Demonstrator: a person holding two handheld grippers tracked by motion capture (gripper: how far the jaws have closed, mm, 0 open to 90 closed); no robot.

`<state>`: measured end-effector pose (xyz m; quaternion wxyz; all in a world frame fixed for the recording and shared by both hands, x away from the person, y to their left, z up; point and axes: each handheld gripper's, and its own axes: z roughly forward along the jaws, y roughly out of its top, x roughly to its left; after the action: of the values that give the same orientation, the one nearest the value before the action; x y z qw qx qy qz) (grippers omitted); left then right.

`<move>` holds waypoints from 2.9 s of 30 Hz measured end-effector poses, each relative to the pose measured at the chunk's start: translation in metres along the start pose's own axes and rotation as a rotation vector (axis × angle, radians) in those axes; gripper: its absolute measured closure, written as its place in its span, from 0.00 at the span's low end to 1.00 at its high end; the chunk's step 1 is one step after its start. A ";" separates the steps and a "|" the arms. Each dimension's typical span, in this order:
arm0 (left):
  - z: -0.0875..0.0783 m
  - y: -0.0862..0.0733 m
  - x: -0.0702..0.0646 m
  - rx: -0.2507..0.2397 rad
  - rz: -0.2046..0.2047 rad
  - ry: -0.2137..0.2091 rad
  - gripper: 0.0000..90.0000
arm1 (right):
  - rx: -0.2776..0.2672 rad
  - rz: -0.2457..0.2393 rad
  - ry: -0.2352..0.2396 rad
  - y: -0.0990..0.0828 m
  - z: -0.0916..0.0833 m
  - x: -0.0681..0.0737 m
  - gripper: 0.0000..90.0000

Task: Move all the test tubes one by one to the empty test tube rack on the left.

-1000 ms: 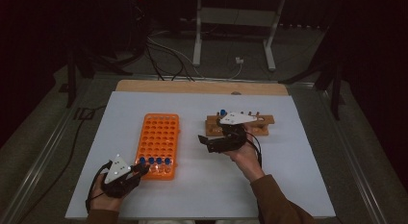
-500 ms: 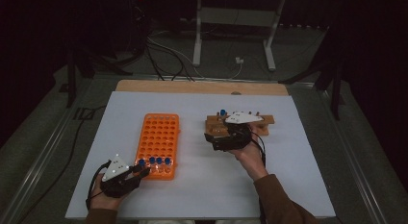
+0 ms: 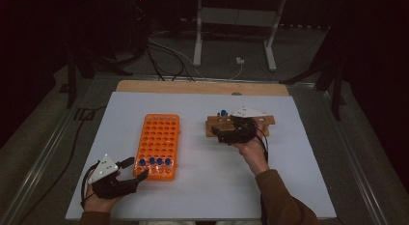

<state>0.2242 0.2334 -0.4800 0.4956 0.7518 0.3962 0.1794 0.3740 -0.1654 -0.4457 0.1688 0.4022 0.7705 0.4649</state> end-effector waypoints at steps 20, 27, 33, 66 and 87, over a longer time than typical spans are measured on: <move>-0.003 0.003 0.004 -0.041 -0.032 0.073 0.01 | -0.009 0.007 -0.104 -0.003 0.027 -0.019 0.46; -0.002 0.003 0.004 -0.039 -0.035 0.076 0.01 | -0.035 -0.007 -0.113 -0.003 0.033 -0.014 0.72; -0.003 0.003 0.004 -0.039 -0.038 0.080 0.01 | -0.039 -0.030 -0.117 -0.004 0.035 -0.009 0.85; -0.002 0.003 0.004 -0.050 -0.050 0.100 0.01 | -0.113 -0.043 -0.135 0.025 0.007 -0.004 0.86; -0.006 0.005 0.009 -0.060 -0.064 0.138 0.01 | -0.167 -0.054 -0.063 0.049 -0.011 0.014 0.86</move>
<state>0.2280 0.2424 -0.4737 0.4949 0.7094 0.4479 0.2264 0.3811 -0.1492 -0.3967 0.2383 0.3802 0.7341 0.5097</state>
